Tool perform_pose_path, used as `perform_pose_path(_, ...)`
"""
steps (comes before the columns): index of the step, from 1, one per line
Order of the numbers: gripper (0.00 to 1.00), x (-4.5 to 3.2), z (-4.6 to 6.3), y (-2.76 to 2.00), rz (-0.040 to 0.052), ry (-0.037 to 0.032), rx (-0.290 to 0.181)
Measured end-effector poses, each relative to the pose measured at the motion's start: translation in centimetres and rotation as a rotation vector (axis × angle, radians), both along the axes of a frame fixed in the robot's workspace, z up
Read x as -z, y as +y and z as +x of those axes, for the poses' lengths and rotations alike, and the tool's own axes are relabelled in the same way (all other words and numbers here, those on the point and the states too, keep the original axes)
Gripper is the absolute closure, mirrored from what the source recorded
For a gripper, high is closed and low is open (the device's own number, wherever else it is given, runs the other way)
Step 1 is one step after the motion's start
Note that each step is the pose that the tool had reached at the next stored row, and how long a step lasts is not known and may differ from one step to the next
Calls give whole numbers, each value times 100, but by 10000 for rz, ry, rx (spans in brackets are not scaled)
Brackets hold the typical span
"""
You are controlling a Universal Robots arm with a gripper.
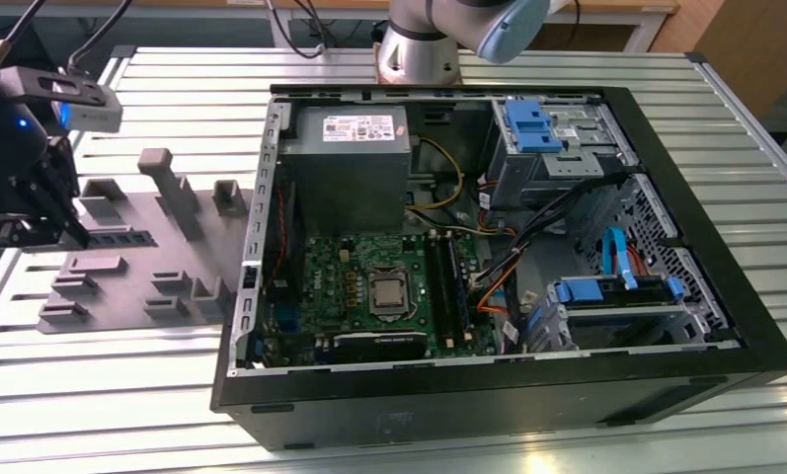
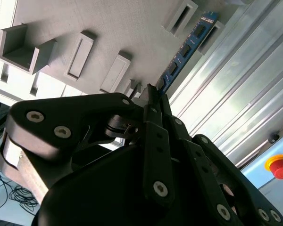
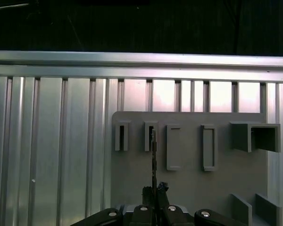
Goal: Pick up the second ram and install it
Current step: 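Pick up the second ram and move it above second insertion slot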
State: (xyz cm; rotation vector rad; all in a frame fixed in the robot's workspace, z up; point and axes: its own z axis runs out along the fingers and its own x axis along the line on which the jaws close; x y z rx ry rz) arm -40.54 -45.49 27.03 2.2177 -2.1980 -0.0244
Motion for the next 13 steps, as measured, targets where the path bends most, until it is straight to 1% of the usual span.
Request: perform_pose_path(13,86,-86,0,0,0,1,0)
